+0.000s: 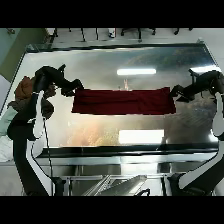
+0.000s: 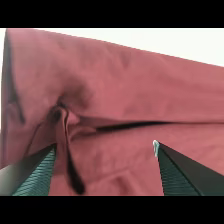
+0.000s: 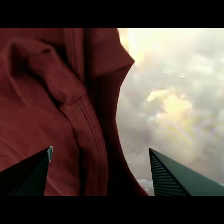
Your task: Fold the shirts.
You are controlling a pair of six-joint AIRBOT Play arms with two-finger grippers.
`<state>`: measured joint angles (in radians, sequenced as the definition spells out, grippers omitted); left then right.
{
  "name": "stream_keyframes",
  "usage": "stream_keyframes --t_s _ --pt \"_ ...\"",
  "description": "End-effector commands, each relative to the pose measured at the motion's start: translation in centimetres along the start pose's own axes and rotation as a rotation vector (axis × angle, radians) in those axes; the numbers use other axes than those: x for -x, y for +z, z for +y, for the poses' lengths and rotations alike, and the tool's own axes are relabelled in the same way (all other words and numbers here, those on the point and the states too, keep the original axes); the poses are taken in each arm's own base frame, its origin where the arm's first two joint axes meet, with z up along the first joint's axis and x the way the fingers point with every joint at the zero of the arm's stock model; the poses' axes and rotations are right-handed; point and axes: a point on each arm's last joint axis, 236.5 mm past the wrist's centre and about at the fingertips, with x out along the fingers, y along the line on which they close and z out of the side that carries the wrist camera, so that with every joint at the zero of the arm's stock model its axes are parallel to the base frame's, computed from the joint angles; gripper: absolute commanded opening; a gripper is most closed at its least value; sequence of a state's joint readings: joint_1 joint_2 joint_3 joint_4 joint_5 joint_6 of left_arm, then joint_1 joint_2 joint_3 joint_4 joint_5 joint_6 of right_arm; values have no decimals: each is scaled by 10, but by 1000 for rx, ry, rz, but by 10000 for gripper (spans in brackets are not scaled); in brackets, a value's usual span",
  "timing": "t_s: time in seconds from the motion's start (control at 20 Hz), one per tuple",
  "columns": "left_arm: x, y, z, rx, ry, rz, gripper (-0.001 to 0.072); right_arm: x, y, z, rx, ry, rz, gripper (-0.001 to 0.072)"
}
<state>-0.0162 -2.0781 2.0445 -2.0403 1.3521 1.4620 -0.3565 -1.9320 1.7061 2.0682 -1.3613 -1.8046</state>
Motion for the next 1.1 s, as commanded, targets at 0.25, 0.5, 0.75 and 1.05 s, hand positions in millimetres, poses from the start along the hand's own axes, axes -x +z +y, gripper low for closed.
stream_keyframes --t_s 0.25,0.5,0.75,1.05 --pt "109 21 -15 -11 -48 -183 647 -48 -10 -1 -35 133 82 561" --pt "138 25 -64 -98 -82 -292 15 -57 -7 9 45 146 71 21" --pt "71 -19 -154 -294 -132 -228 15 -46 -2 18 64 149 60 22" --pt "-86 -89 -251 -482 -191 -307 14 42 -1 70 165 162 -2 22"
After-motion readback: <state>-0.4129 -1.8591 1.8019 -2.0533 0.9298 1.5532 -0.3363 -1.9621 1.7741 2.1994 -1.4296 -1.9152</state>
